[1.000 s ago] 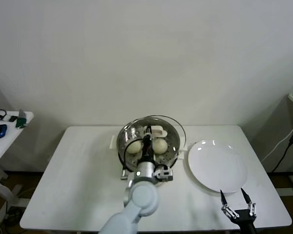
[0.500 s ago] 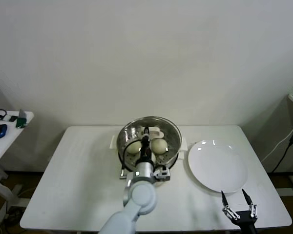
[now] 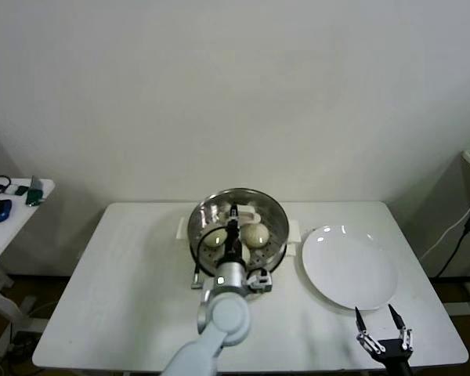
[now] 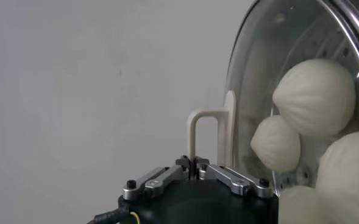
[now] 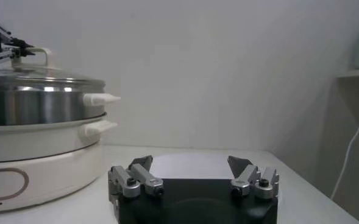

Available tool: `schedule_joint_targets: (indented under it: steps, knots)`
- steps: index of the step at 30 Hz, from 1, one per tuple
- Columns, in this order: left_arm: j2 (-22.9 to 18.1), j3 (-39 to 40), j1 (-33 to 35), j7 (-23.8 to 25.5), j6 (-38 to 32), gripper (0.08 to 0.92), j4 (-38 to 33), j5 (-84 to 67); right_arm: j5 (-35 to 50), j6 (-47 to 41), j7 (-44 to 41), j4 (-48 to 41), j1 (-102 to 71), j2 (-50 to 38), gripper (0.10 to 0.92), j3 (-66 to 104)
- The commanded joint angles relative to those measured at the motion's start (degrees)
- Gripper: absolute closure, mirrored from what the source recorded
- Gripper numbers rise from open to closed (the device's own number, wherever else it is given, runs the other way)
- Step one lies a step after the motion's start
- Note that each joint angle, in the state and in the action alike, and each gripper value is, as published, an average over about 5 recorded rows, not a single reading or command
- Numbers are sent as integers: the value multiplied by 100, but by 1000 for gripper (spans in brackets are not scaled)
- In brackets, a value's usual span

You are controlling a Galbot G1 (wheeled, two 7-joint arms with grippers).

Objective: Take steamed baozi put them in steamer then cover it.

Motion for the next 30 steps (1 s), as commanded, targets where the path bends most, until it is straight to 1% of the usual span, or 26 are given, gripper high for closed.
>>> schedule_joint_targets:
  steps: [1, 11, 15, 18, 21, 25, 30]
  knots:
    - [-26, -21, 32, 1, -21, 866, 46, 54, -15, 5, -17, -12, 5, 10, 203, -9]
    - [-6, -31, 26, -9, -27, 866, 100, -153, -40, 7, -38, 16, 19, 34, 203, -36]
    - [55, -3, 31, -13, -9, 866, -44, -335, 2, -28, 62, 60, 3, 34, 203, -36]
    - [150, 27, 54, -5, 5, 848, -279, -565, 99, -145, 251, 112, -34, 10, 203, -43]
    - [323, 69, 106, -15, 14, 782, -647, -943, 155, -371, 373, 210, -101, -61, 203, -47]
    - [662, 75, 240, -69, 6, 662, -1211, -1525, 133, -435, 394, 305, -137, -143, 203, -33]
    - [1148, -165, 687, -359, -63, 523, -1966, -2351, 48, -475, 390, 348, -85, -206, 203, -10]
